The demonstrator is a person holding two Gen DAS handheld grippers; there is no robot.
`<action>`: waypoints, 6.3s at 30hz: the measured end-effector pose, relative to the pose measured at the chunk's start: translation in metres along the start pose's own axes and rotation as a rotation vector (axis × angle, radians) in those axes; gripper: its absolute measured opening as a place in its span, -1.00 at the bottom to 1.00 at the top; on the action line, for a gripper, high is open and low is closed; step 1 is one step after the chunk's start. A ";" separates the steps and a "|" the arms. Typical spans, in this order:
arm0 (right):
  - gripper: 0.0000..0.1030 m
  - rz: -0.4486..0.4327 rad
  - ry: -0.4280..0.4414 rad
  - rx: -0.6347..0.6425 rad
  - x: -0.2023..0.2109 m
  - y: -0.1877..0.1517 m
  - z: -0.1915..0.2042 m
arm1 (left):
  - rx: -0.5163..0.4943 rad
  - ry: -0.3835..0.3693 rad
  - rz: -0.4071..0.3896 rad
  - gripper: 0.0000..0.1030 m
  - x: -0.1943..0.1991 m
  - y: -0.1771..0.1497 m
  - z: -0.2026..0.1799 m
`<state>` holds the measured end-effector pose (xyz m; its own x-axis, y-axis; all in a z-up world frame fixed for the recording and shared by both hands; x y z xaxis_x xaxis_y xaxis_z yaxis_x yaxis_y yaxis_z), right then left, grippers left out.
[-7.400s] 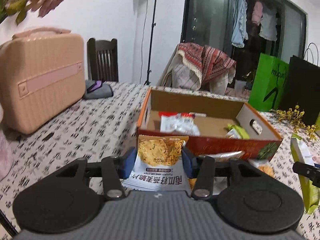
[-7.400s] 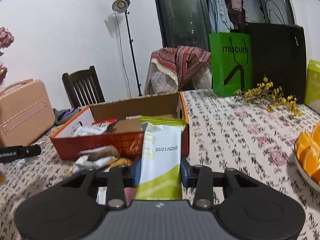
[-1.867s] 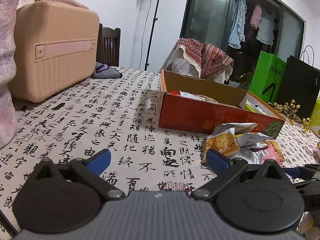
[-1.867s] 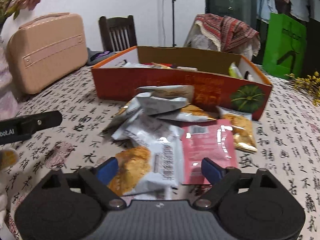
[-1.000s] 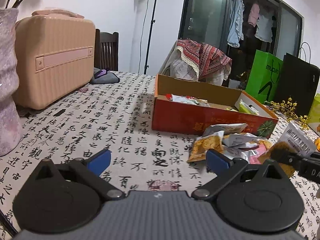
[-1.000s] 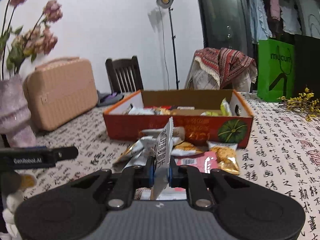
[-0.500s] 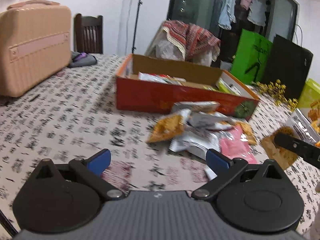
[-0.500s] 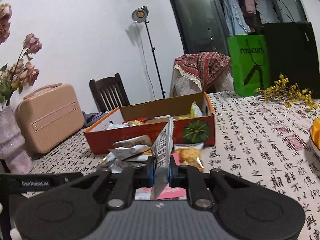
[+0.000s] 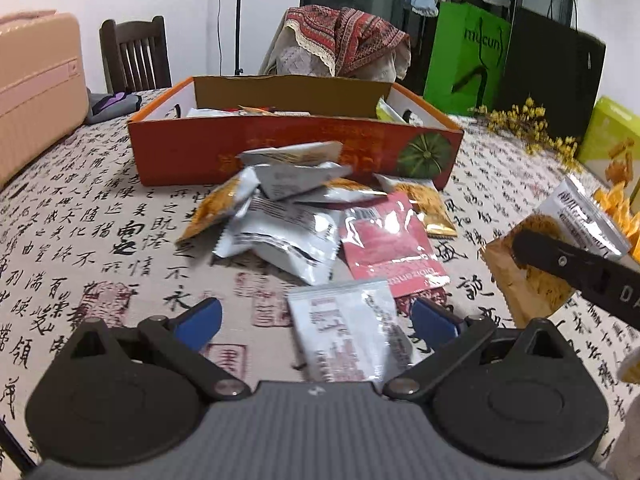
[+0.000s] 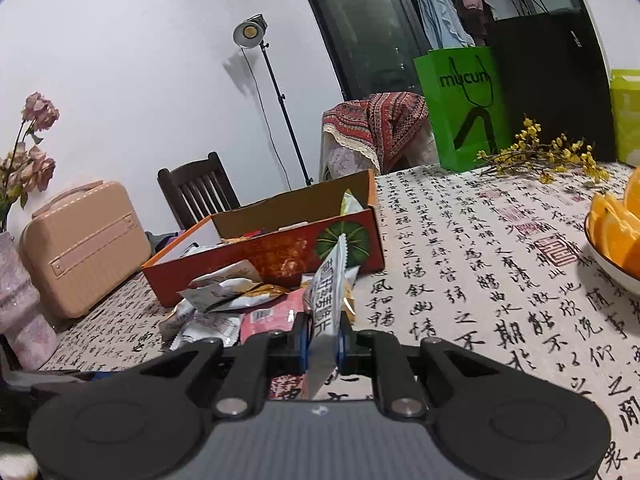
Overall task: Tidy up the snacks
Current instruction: 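Grasp another white packet with the left gripper while the right holds its packet, then carry both white packets over the cardboard box, then open both grippers to release the white packets into the box, then move both grippers back toward the remaining snack packets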
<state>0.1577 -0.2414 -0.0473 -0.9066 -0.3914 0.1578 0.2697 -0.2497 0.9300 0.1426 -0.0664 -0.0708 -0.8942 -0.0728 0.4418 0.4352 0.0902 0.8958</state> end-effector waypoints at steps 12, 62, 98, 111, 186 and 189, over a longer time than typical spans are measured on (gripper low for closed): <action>-0.75 -0.004 0.018 -0.029 0.008 -0.003 -0.009 | -0.071 0.001 0.005 0.12 0.005 -0.008 -0.021; -0.75 -0.099 -0.016 0.048 -0.132 0.107 0.045 | 0.071 -0.012 -0.290 0.03 -0.057 0.168 0.051; -0.75 -0.020 -0.038 0.107 -0.227 0.064 0.039 | 0.097 0.099 -0.266 0.04 -0.145 0.156 0.099; -0.22 0.001 -0.022 0.112 -0.231 0.061 0.038 | 0.107 0.092 -0.314 0.49 -0.133 0.159 0.099; 1.00 0.160 -0.106 0.175 -0.071 0.002 0.042 | 0.109 0.076 -0.215 1.00 -0.003 0.051 0.157; 1.00 0.178 -0.110 0.189 -0.076 -0.003 0.045 | 0.117 0.066 -0.205 1.00 -0.009 0.045 0.160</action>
<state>0.2114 -0.1707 -0.0471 -0.8828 -0.3135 0.3497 0.3720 -0.0120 0.9282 0.1531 0.0974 -0.0419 -0.9521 -0.1662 0.2566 0.2263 0.1814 0.9570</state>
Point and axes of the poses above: each gripper's, at about its wrist camera, not at the fingertips, and x roughly against the way its jaws point, z to its left, y to its top, the point moved 6 cm from there along -x, roughly the way its jaws point, and after that the axes turned 14 degrees about -z, right-handed, at the moved point
